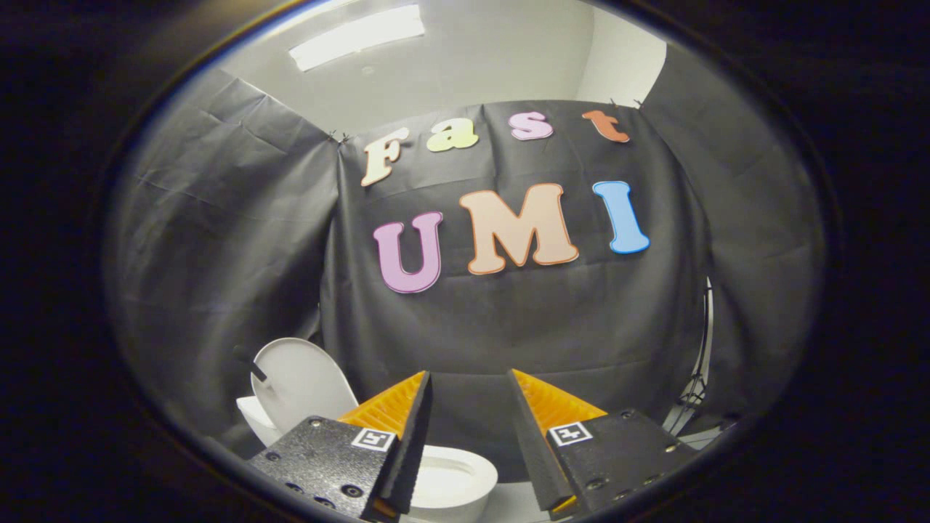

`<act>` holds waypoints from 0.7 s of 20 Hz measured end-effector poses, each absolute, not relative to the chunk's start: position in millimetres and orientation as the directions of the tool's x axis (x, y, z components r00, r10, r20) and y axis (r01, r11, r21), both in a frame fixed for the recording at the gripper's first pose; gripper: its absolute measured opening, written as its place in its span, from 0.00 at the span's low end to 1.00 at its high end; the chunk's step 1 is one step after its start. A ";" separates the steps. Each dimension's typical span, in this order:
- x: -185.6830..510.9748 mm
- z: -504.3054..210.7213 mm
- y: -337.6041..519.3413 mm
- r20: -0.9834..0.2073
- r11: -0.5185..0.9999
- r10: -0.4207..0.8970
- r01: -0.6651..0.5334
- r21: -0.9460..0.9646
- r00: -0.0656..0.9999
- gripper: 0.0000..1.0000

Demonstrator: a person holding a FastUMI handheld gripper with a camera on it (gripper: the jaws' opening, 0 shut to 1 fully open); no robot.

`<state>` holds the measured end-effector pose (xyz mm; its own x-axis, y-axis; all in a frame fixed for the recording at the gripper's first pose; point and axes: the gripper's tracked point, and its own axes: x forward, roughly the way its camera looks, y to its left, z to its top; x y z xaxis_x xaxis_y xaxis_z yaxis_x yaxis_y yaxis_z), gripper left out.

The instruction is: Open the toilet lid.

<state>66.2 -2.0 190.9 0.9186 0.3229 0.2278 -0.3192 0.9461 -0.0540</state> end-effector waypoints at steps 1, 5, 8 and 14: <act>66.4 190.3 -7.8 0.227 0.949 0.315 -0.311 -0.053 0.922 0.62; 67.5 177.8 -25.4 0.187 0.952 0.307 -0.302 -0.056 0.933 0.62; 66.2 174.9 -32.4 0.189 0.952 0.305 -0.300 -0.057 0.934 0.62; 70.2 168.4 -41.6 0.188 0.958 0.285 -0.285 -0.030 0.940 0.62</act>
<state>70.2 -41.6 168.4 0.9398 0.2853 0.1881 -0.2849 0.9581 -0.0296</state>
